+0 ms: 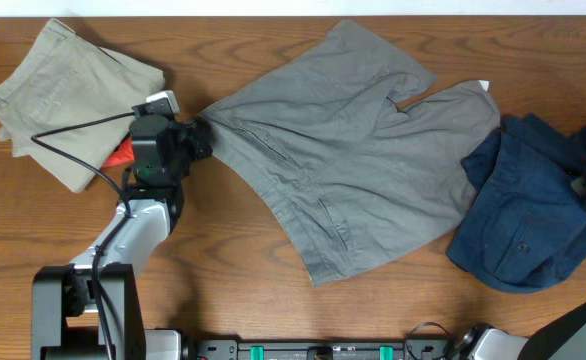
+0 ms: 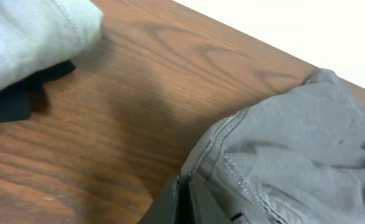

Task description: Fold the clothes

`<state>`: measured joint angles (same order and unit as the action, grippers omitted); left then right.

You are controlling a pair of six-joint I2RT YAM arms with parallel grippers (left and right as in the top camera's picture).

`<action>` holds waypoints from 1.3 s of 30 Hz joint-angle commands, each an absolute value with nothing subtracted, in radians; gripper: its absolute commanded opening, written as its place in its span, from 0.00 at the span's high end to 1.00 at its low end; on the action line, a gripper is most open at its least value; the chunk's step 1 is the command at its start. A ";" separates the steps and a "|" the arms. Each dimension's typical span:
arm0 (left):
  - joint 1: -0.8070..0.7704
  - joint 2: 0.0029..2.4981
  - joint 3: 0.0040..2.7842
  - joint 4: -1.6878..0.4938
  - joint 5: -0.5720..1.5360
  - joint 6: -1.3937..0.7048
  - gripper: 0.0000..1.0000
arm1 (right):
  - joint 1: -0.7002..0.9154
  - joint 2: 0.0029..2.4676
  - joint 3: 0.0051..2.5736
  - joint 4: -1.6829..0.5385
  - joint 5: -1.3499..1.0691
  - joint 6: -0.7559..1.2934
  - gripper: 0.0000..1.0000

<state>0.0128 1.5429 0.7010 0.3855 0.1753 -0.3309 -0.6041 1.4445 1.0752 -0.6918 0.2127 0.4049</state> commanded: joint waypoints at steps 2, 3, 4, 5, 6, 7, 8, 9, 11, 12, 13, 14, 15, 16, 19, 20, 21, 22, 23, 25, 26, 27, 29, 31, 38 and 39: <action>0.039 1.524 0.786 0.282 0.142 -0.287 0.72 | -0.558 1.359 1.122 -0.673 -0.024 0.313 0.57; 0.038 1.512 0.798 0.224 0.142 -0.288 0.45 | -0.545 1.345 1.124 -0.673 -0.080 0.281 0.59; 0.038 1.490 0.809 0.137 0.144 -0.289 0.12 | -0.525 1.328 1.124 -0.685 -0.163 0.232 0.60; 0.035 1.470 0.811 0.070 0.147 -0.289 0.02 | -0.509 1.321 1.124 -0.704 -0.224 0.196 0.60; 0.032 1.450 0.811 -0.003 0.148 -0.290 0.02 | -0.490 1.319 1.124 -0.733 -0.274 0.169 0.61; 0.027 1.428 0.811 -0.085 0.148 -0.290 0.02 | -0.468 1.320 1.124 -0.773 -0.303 0.159 0.62; 0.022 1.412 0.811 -0.155 0.149 -0.294 0.02 | -0.442 1.325 1.119 -0.815 -0.303 0.159 0.63; 0.015 1.397 0.811 -0.231 0.149 -0.311 0.02 | -0.419 1.330 1.113 -0.849 -0.295 0.159 0.63; -0.001 1.382 0.811 -0.345 0.149 -0.316 0.02 | -0.369 1.351 1.092 -0.910 -0.276 0.159 0.64; -0.009 1.382 0.811 -0.387 0.150 -0.316 0.02 | -0.351 1.364 1.079 -0.923 -0.270 0.159 0.63; -0.019 1.383 0.810 -0.430 0.156 -0.316 0.02 | -0.333 1.379 1.061 -0.928 -0.265 0.159 0.63; -0.027 1.386 0.807 -0.455 0.173 -0.316 0.02 | -0.319 1.393 1.040 -0.924 -0.260 0.159 0.62; -0.035 1.388 0.804 -0.474 0.200 -0.316 0.02 | -0.310 1.406 1.019 -0.916 -0.257 0.159 0.62; -0.045 1.391 0.800 -0.488 0.236 -0.316 0.02 | -0.303 1.421 0.995 -0.905 -0.251 0.159 0.62; -0.080 1.406 0.778 -0.488 0.325 -0.316 0.02 | -0.303 1.461 0.927 -0.862 -0.229 0.160 0.61; -0.094 1.412 0.772 -0.485 0.343 -0.316 0.02 | -0.304 1.477 0.899 -0.835 -0.214 0.160 0.61; -0.111 1.422 0.767 -0.482 0.354 -0.316 0.02 | -0.304 1.492 0.875 -0.807 -0.200 0.160 0.61; -0.129 1.432 0.763 -0.482 0.359 -0.316 0.02 | -0.307 1.507 0.854 -0.783 -0.187 0.161 0.61; -0.150 1.445 0.760 -0.482 0.359 -0.316 0.02 | -0.311 1.526 0.834 -0.757 -0.168 0.161 0.61; -0.190 1.472 0.758 -0.482 0.359 -0.315 0.02 | -0.324 1.559 0.807 -0.722 -0.098 0.175 0.62; -0.208 1.486 0.758 -0.482 0.359 -0.315 0.02 | -0.334 1.572 0.802 -0.720 -0.038 0.207 0.64; -0.226 1.499 0.758 -0.482 0.359 -0.315 0.02 | -0.352 1.589 0.802 -0.725 0.054 0.262 0.66; -0.252 1.523 0.758 -0.482 0.359 -0.315 0.02 | -0.391 1.605 0.802 -0.726 0.191 0.347 0.65; -0.274 1.544 0.758 -0.480 0.359 -0.315 0.02 | -0.443 1.604 0.803 -0.724 0.293 0.429 0.61; -0.305 1.579 0.758 -0.426 0.464 -0.240 0.02 | -0.626 1.559 0.864 -0.704 0.067 0.513 0.51; -0.305 1.581 0.758 -0.416 0.479 -0.235 0.02 | -0.630 1.547 0.872 -0.688 -0.026 0.457 0.53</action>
<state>-0.3000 1.5677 0.7666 -0.4301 0.3992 -0.2859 -0.6121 1.5925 0.8261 -0.7071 0.1398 0.4633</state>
